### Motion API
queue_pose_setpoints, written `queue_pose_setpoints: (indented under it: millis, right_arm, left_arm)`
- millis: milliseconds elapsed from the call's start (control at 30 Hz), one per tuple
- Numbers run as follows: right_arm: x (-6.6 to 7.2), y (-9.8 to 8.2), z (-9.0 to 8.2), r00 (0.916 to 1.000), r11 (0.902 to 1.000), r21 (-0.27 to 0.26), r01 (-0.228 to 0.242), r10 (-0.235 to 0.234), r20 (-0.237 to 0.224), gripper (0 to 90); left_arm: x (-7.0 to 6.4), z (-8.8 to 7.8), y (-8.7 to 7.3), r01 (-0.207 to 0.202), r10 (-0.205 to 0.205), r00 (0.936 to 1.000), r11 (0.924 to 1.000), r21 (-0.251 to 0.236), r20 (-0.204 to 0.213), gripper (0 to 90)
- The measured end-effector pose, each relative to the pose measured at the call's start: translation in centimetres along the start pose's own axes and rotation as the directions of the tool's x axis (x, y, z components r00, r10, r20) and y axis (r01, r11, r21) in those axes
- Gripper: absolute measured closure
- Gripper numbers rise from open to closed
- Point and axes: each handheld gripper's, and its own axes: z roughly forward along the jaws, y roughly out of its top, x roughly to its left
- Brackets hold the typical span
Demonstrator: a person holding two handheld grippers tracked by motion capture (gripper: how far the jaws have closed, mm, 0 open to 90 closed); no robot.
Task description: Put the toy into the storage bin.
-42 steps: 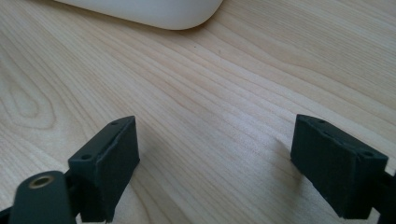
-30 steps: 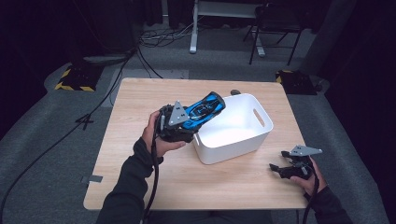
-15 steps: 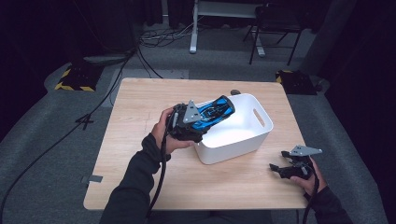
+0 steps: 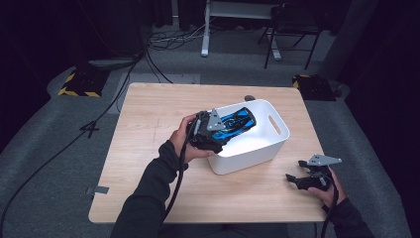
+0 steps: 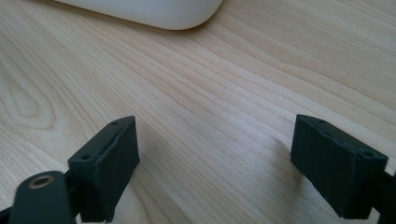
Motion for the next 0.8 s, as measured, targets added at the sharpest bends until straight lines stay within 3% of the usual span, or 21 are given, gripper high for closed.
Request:
queue_pose_setpoints:
  millis: [233, 400, 633, 700, 800]
  right_arm:
    - [0.0, 0.0, 0.0, 1.0000, 1.0000, -0.001, 0.000, 0.000, 0.000, 15.4]
    - [0.0, 0.0, 0.0, 1.0000, 1.0000, -0.001, 0.000, 0.000, 0.000, 15.3]
    - [0.0, 0.0, 0.0, 1.0000, 1.0000, 0.000, 0.001, -0.001, -0.001, 15.4]
    - [0.0, 0.0, 0.0, 1.0000, 1.0000, -0.001, 0.000, 0.000, 0.000, 15.4]
    - [0.0, 0.0, 0.0, 1.0000, 1.0000, 0.000, 0.001, -0.001, -0.001, 15.4]
  left_arm:
    - [0.3, 0.7, 0.4, -0.001, 0.001, 1.0000, 0.9986, 0.052, 0.007, 25.9]
    - [0.5, 1.4, 1.2, -0.048, 0.044, 0.9986, 0.9907, 0.127, 0.028, 25.9]
    - [0.8, 2.3, 1.8, -0.023, 0.010, 0.9970, 0.9860, 0.165, 0.076, 25.9]
    - [1.4, 2.3, 2.0, -0.056, 0.035, 0.9939, 0.9789, 0.196, 0.105, 25.9]
    - [1.9, 2.6, 2.3, -0.060, 0.034, 0.9924, 0.9716, 0.229, 0.119, 25.9]
